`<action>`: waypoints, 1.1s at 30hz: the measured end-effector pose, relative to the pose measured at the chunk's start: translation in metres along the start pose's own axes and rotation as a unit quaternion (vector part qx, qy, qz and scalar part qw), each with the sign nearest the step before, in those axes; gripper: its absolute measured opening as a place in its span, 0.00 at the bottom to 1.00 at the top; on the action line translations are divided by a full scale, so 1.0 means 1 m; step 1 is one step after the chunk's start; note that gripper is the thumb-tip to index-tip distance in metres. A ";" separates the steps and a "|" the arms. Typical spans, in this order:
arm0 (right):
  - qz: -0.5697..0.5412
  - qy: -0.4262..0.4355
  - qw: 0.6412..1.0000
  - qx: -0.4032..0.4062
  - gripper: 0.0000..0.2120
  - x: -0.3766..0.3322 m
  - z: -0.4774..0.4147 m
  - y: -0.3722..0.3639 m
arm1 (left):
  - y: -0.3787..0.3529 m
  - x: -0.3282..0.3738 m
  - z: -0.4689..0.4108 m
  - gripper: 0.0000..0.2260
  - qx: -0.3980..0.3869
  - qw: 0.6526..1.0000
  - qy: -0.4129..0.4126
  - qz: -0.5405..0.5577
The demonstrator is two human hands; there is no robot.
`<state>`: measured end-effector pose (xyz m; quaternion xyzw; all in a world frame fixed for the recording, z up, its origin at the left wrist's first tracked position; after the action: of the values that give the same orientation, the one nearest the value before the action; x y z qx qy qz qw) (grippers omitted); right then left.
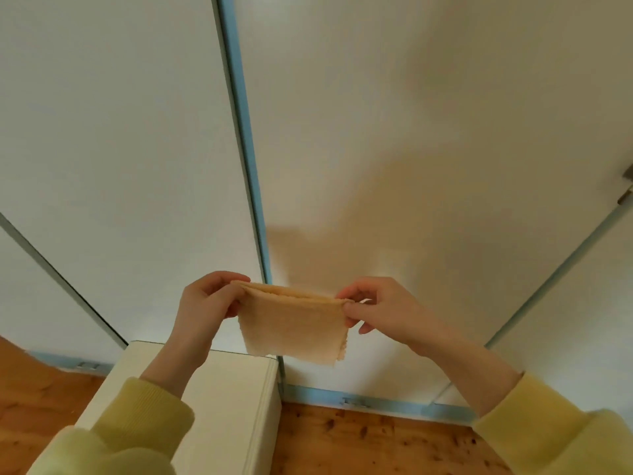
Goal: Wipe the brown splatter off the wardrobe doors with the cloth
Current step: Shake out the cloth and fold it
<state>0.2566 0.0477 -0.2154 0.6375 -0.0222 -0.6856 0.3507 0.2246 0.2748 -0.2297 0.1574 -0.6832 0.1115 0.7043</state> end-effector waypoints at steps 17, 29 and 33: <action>-0.023 -0.095 0.995 -0.017 0.06 0.114 -0.106 -0.204 | 0.107 -0.206 -0.067 0.03 0.008 0.990 0.091 -0.106; 0.179 -0.007 0.971 -0.159 0.17 0.215 -0.158 -0.313 | 0.149 -0.369 -0.070 0.03 0.058 0.977 0.102 -0.177; 0.254 -0.047 0.911 -0.321 0.22 0.250 -0.147 -0.357 | 0.163 -0.428 -0.048 0.05 0.036 0.964 0.159 -0.209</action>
<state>0.2403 0.2500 -0.6278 0.4309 0.0212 -0.5725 0.6972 0.1910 0.4688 -0.6463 0.3023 -0.5101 0.0099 0.8052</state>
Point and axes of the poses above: each hand's wrist, its own z-axis away from the middle knuckle, its own y-axis out of the back of the hand, x = y × z, the point moved 4 cm from there along -z, towards the middle knuckle, and after that the axes turned 5 degrees about z, right-handed, at the moved point
